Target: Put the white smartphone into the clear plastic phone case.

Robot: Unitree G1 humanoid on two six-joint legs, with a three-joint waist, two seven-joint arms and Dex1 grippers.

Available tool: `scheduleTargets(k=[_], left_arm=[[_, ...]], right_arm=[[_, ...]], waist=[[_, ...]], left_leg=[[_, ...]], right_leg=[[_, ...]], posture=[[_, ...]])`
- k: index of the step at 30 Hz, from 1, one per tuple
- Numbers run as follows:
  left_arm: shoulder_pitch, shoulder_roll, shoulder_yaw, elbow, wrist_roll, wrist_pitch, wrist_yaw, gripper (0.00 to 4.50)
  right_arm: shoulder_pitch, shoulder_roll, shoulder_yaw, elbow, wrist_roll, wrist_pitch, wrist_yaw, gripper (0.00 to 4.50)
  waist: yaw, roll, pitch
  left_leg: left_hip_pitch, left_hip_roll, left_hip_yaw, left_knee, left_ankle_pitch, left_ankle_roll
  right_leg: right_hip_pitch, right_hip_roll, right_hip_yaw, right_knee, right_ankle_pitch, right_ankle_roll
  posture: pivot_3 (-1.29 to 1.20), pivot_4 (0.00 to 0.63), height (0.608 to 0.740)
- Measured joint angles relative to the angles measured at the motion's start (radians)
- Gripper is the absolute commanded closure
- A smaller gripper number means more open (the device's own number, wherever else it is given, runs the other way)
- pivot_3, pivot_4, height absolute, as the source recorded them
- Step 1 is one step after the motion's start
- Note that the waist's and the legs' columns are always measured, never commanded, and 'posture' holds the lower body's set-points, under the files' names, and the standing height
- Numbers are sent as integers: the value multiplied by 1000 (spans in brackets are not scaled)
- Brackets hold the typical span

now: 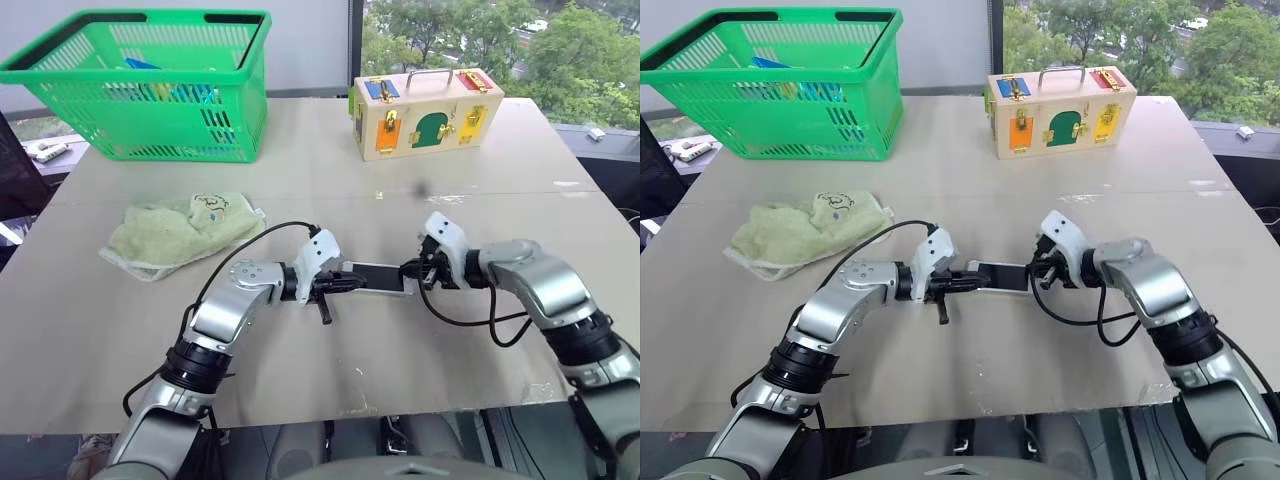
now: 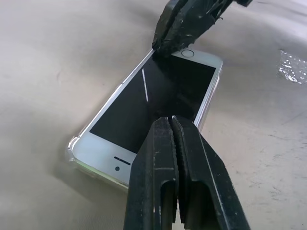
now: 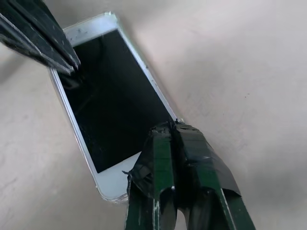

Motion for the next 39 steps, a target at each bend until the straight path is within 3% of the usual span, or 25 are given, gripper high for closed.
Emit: scheduleTargets(k=[12, 30, 35, 39], left_arm=[[1, 2, 0, 0, 0, -12, -7, 4430], [-11, -14, -22, 11, 3, 10, 13, 4430], [-12, -15, -22, 7, 3, 39, 23, 4430], [-12, -17, -20, -11, 1, 55, 41, 4430]], right_arm=[[79, -142, -6, -242, 69, 62, 26, 4500], [-130, -176, 300, -121, -76, -4, 122, 4500], [-110, -156, 289, -82, -109, -67, 125, 4500], [-11, -99, 175, -75, -96, -141, 75, 4500]], waist=[[-1, 6, 14], [-2, 2, 10], [-2, -2, 4], [-1, -2, 5]], left_leg=[[-1, 0, 0, -1, 0, 0], [2, 0, -2, -1, 0, 0], [3, 0, -4, -1, 0, 0], [1, 0, -4, -1, -2, -3]], right_leg=[[-2, 2, 0, 0, 0, 0], [-1, 2, -1, -1, 0, 0], [2, -1, -4, -1, 0, 0], [1, -2, -5, -2, 0, 0]], posture=[[0, 150, 740], [0, 150, 740], [0, 150, 740], [0, 150, 740]])
